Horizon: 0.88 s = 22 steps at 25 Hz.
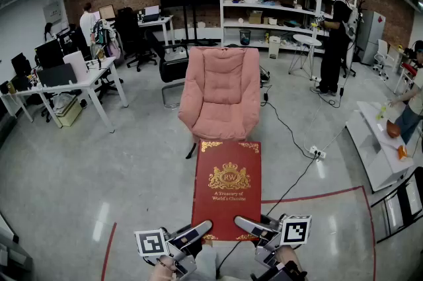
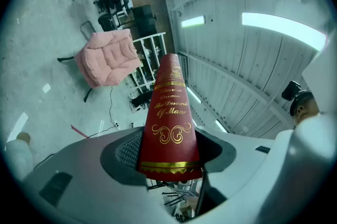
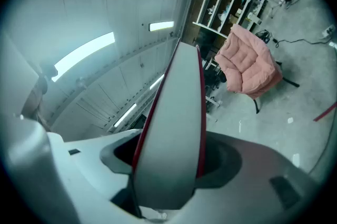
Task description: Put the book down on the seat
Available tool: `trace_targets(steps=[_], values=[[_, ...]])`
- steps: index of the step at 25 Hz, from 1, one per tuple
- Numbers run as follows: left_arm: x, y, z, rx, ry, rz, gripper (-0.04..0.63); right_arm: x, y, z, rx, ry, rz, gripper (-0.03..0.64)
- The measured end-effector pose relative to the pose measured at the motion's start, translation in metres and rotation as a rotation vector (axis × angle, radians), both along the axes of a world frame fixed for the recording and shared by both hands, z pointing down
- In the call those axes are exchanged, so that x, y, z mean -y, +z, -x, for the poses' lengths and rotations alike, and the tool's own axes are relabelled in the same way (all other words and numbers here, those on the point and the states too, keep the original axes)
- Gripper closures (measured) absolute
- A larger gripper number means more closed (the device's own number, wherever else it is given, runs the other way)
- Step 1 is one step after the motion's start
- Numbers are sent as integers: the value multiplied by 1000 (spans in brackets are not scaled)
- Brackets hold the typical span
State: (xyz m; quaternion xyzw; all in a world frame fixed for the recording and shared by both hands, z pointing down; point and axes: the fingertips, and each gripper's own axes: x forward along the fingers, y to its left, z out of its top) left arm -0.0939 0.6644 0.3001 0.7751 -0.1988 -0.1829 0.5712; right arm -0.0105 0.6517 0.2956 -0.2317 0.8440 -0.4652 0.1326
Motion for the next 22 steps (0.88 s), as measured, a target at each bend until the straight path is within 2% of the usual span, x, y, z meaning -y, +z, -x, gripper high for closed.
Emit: trace_targets(steps=[9,15,22], values=[[40,19,-11,20,10,11,350,40,15,-10,36,7,7,319],[105,8,-22,46,46,-17,350,101,5,-21,41,16,7,319],[171,9,-30,28,79,10,350,166,4,-28,26,43,14,319]])
